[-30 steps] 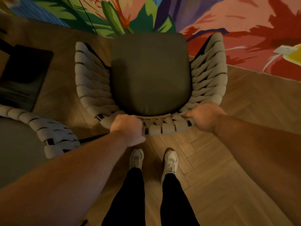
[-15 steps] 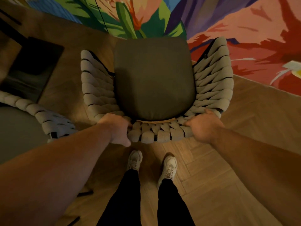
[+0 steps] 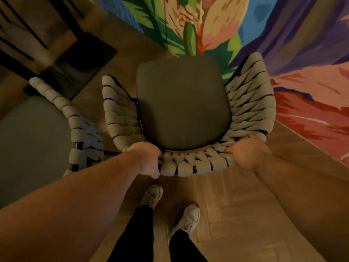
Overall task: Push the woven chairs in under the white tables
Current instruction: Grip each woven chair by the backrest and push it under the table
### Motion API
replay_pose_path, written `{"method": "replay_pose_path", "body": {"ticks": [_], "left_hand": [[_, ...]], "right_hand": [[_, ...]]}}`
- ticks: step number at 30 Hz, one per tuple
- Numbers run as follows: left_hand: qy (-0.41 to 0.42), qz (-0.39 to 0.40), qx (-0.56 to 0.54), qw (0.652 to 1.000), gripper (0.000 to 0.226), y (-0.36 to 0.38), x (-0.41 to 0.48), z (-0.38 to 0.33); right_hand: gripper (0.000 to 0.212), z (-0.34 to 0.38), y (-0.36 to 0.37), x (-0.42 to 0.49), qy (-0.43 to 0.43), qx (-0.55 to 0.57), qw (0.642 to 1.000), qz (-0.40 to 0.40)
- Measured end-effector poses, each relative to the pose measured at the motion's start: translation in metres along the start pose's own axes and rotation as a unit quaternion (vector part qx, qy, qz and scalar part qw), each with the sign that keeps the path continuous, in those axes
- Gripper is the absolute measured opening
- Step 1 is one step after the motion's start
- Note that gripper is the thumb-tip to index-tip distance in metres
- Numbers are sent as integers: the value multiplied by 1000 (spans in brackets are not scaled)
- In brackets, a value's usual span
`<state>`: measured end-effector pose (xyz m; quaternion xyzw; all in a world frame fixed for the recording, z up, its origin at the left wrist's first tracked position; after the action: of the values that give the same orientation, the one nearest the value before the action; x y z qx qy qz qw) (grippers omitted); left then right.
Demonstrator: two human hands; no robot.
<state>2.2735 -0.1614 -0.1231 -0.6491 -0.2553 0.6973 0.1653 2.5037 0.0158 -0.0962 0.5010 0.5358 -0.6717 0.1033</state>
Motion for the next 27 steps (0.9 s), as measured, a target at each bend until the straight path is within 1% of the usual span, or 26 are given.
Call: {"method": "replay_pose_path", "body": {"ticks": [4, 6, 8, 11, 12, 15, 18, 25, 27], "left_hand": [[-28, -2, -40, 999, 31, -10, 7, 20], [-37, -7, -53, 998, 37, -18, 12, 31], [-49, -21, -66, 996, 42, -27, 20, 42], [-59, -39, -84, 994, 47, -42, 34, 54], [-62, -42, -91, 993, 47, -48, 39, 56], [-76, -53, -113, 989, 34, -67, 51, 62], [-83, -65, -124, 987, 25, -82, 61, 66], [-92, -71, -139, 983, 28, -117, 85, 73], [-97, -71, -143, 982, 30, -127, 92, 76]], "right_hand": [[49, -3, -47, 39, -18, -65, 998, -6], [49, -2, -69, 58, -33, -96, 995, -3], [54, -3, -90, 74, -44, -117, 992, 10], [70, -8, -117, 91, -47, -143, 988, 36], [72, -11, -127, 95, -46, -151, 987, 36], [67, -20, -152, 110, -49, -173, 983, 31], [72, -31, -173, 127, -50, -188, 980, 46], [74, -57, -210, 161, -85, -215, 972, 27], [68, -62, -223, 171, -106, -229, 967, 20]]}}
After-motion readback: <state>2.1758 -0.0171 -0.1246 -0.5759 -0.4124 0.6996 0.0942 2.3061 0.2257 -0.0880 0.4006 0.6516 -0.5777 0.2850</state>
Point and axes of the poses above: each hand's wrist, its own x-axis towards the middle knuckle, its own y-axis out of the palm, z = x × y, the point moved 9 cm from there along x, towards the middle knuckle, and after that the axes turned 12 degrees about x, right-handed, at the moved point
